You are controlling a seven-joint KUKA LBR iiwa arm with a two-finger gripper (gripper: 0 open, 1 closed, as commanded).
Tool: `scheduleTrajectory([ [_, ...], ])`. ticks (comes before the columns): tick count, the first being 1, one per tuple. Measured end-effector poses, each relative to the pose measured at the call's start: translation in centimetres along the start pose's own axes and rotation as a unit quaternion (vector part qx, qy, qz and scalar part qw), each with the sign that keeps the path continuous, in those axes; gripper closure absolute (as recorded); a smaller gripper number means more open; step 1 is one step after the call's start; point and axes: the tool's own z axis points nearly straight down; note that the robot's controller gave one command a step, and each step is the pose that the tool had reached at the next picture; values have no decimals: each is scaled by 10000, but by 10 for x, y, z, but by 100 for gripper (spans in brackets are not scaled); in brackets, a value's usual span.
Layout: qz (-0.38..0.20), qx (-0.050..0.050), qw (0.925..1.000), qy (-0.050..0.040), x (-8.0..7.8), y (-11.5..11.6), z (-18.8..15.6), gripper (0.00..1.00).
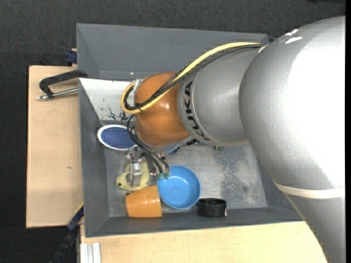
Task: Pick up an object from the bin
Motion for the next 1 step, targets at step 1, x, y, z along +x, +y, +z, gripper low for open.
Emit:
scheduleTrajectory([
  [1,-13,-2,10000,-36,5,-18,-198,100],
])
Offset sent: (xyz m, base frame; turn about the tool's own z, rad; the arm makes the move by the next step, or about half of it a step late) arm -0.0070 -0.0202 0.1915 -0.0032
